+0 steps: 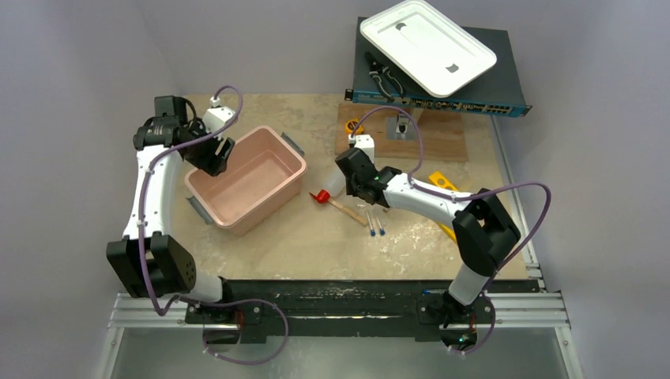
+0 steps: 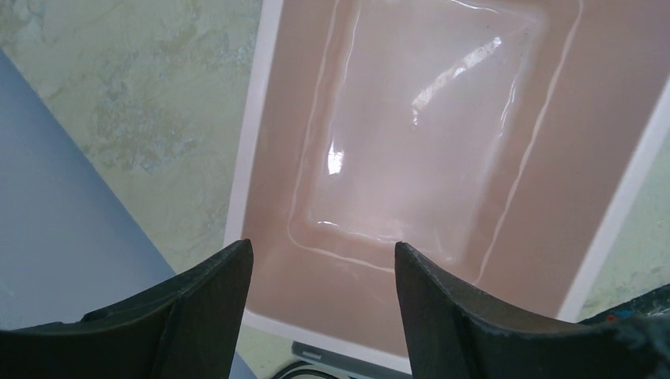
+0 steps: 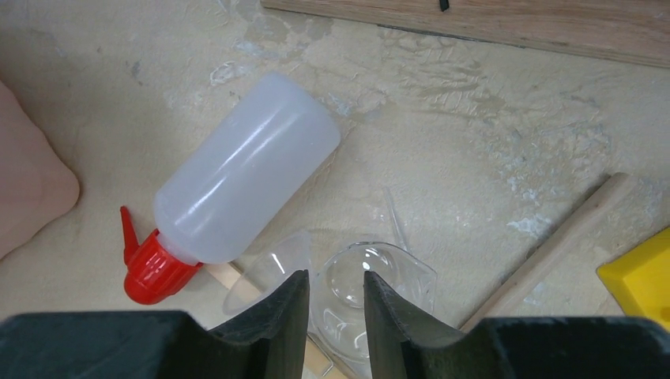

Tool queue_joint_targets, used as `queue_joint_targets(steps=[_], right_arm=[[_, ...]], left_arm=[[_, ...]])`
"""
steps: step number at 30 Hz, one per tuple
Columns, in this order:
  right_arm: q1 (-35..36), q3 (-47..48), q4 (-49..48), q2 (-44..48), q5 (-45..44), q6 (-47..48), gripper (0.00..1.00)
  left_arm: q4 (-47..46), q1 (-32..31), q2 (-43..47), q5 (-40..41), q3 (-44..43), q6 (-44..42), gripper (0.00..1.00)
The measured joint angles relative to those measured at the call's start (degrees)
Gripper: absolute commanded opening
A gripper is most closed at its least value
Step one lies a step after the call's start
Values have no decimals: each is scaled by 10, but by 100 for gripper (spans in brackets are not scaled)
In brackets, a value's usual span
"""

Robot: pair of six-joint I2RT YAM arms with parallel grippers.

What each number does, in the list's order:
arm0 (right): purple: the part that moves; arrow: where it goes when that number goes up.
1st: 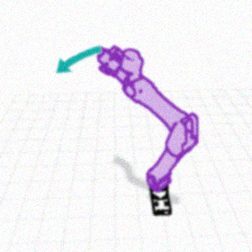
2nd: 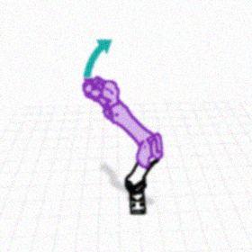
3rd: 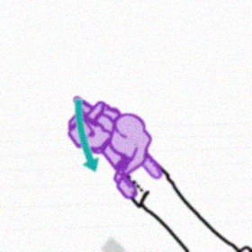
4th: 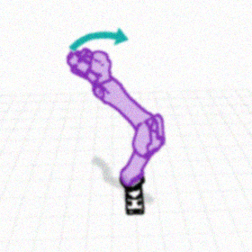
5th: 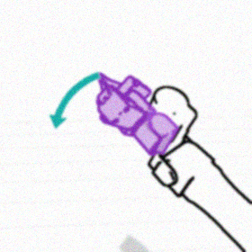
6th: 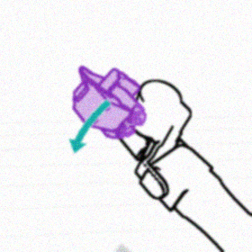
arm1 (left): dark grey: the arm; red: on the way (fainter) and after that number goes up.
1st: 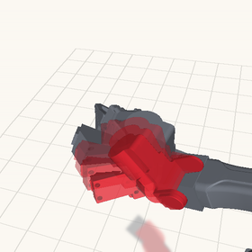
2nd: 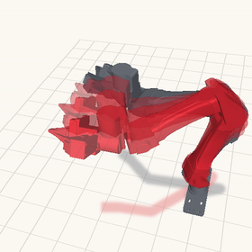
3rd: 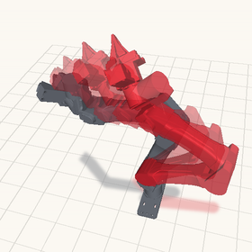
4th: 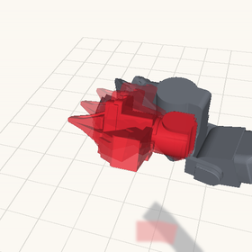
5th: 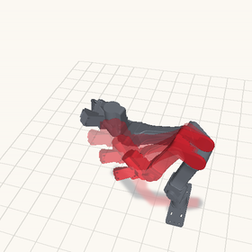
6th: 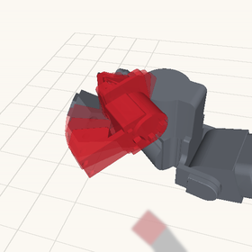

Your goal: Organize the chemistry lab equipment

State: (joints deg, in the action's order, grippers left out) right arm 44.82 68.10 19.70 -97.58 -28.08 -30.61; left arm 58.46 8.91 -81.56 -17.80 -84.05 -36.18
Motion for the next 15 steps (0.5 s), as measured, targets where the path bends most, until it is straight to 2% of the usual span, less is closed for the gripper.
queue_joint_targets(steps=[15], right_arm=[[-3, 0, -12, -30, -5, 13, 5]], left_arm=[[-43, 21, -80, 8, 21, -12, 64]])
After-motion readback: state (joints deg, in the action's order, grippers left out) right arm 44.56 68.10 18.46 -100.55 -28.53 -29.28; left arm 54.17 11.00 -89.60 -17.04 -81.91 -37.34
